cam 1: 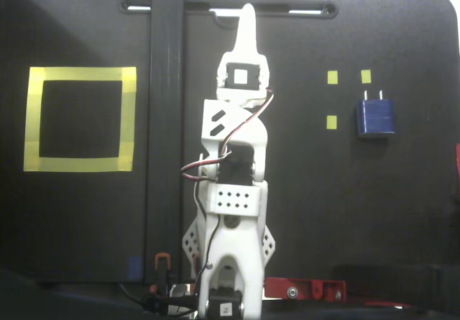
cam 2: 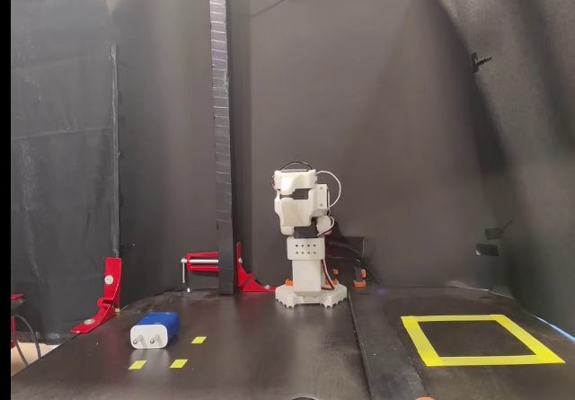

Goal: Grasp the block and place it in the designated area.

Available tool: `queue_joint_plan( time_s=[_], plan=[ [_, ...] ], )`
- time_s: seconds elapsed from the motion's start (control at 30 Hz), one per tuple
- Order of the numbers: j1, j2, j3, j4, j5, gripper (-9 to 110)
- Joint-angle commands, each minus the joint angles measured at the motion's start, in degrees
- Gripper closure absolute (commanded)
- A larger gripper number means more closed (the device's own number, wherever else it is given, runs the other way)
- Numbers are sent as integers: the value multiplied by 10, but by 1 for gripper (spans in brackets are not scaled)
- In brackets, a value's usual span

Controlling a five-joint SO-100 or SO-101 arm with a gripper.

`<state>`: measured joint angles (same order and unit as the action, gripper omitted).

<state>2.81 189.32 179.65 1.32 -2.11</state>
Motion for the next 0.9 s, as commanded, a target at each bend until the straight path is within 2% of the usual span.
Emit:
queue_joint_plan(
  time_s=[0.0,0.23,0.87],
  plan=[
    [7,4,4,5,1,101],
    [74,4,4,11,3,101],
    [403,8,4,48,5,101]
  ],
)
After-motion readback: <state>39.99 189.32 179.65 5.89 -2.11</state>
